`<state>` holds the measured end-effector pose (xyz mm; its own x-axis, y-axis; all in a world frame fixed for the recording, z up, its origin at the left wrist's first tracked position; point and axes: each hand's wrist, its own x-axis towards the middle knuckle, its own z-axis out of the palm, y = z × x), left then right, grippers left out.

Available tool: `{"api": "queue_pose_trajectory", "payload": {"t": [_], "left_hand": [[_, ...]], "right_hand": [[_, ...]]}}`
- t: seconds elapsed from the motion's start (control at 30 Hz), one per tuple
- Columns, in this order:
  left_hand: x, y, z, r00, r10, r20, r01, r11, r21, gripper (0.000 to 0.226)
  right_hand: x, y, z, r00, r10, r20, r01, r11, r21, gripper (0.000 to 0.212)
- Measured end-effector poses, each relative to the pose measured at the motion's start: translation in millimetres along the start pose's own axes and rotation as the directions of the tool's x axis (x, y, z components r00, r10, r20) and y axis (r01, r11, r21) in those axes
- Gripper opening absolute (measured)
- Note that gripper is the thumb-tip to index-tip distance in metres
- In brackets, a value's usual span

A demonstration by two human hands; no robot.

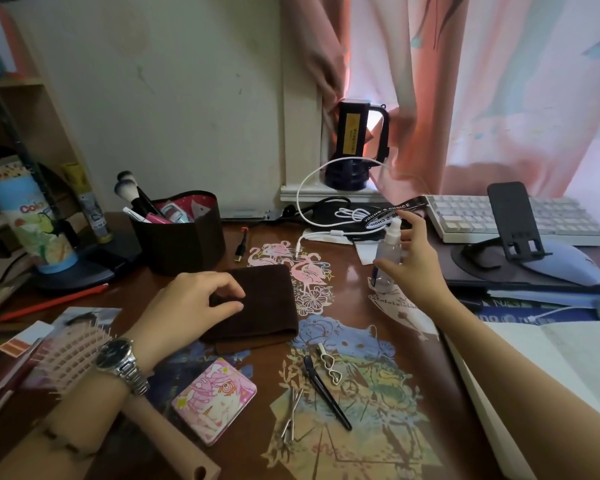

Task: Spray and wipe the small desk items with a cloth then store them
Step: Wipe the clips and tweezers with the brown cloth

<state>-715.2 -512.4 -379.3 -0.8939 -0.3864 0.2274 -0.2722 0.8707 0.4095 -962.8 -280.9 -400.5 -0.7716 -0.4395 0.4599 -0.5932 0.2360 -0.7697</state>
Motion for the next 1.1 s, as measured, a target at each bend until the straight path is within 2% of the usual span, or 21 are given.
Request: {"api": "queue_pose_trajectory", "payload": {"t": [0.1,0.2,0.3,0.4,0.5,0.6,0.73,0.93,1.1], "left_hand": [[-1,0,-1,1.0,0.0,0.001,0.0,1.0,0.004,0.013],[-4,-1,-5,1.0,0.0,-0.006,0.0,1.0,0.01,0.013],[-7,-2,-8,1.0,-0.01,-0.019,0.01,1.0,-0.008,0.013],[-10,-3,-8,0.999,-0.014,-0.032,0.013,1.0,-0.028,0.012],[-12,-4,-5,0.999,-0.016,-0.028,0.015,0.999,-0.046,0.012],[-12,-5,-2,0.999,-0.024,-0.026,0.022,0.998,-0.061,0.013],[-12,-10,0,0.999,-0.035,-0.007,0.035,0.995,-0.089,0.017],[-10,-17,7,0.998,-0.047,0.045,0.05,0.996,-0.075,0.02],[-9,-23,12,0.995,-0.031,0.091,0.035,0.998,-0.05,0.023]], "right_hand": [[-3,-1,-2,1.0,-0.006,-0.018,0.006,0.999,0.034,0.087],[-5,-6,-6,0.988,-0.06,-0.142,0.066,0.997,0.038,0.087],[-11,-22,-9,0.939,-0.231,-0.254,0.225,0.973,-0.053,0.079],[-22,-49,0,0.878,-0.408,-0.251,0.375,0.911,-0.17,0.061],[-31,-69,20,0.914,-0.394,-0.095,0.381,0.916,-0.129,0.051],[-35,-72,45,0.96,-0.216,0.18,0.221,0.975,-0.008,0.048],[-34,-56,73,0.92,-0.028,0.391,0.031,1.0,-0.001,0.055],[-31,-42,95,0.842,0.051,0.538,-0.069,0.997,0.014,0.046],[-25,-39,105,0.822,0.122,0.556,-0.168,0.985,0.033,0.049]]}}
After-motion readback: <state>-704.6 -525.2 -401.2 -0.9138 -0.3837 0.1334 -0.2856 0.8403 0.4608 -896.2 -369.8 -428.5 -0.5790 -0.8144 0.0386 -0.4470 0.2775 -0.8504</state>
